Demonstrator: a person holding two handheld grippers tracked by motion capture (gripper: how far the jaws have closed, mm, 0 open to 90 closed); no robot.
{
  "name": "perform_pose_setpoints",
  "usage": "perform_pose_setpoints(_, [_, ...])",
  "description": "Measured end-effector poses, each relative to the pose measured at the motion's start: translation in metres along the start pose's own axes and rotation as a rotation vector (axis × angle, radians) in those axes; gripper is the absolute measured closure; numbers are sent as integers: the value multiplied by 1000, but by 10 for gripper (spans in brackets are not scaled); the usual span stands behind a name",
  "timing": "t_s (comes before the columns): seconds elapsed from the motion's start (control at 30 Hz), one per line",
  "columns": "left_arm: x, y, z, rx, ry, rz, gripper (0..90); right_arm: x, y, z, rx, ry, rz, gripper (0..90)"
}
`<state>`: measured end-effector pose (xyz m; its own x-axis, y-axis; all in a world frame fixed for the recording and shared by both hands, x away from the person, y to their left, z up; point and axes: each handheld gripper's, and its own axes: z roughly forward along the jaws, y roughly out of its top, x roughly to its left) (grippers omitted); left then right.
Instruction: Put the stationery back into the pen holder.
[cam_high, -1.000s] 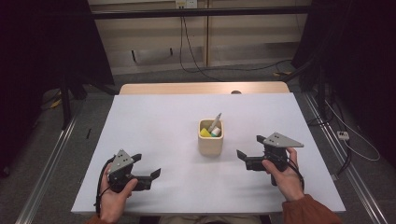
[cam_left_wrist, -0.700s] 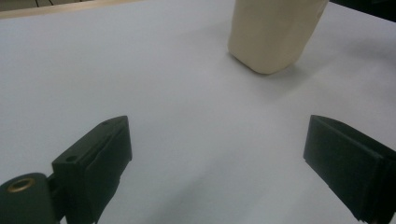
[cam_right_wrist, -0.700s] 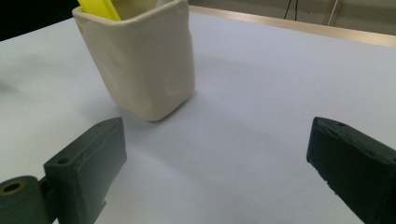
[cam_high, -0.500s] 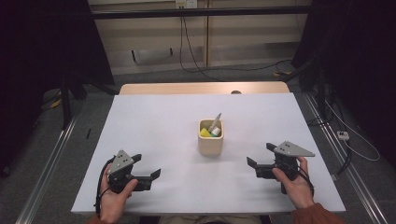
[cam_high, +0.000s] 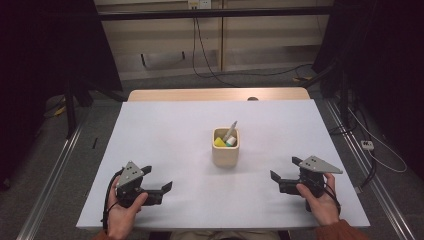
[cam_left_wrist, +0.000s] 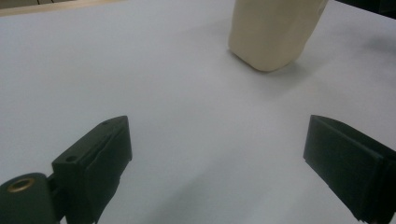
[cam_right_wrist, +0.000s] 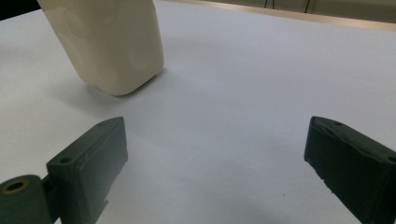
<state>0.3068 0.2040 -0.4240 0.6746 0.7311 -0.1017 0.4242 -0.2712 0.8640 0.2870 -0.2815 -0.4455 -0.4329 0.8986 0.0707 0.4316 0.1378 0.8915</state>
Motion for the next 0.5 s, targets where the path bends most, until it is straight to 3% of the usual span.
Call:
perform_pose_setpoints(0.13, [1, 0, 1, 4, -2, -4, 77, 1, -6, 2, 22, -7, 7, 53])
perform_pose_setpoints(0.5, [3, 0, 3, 9, 5, -9, 78, 2, -4, 5, 15, -2, -2, 46])
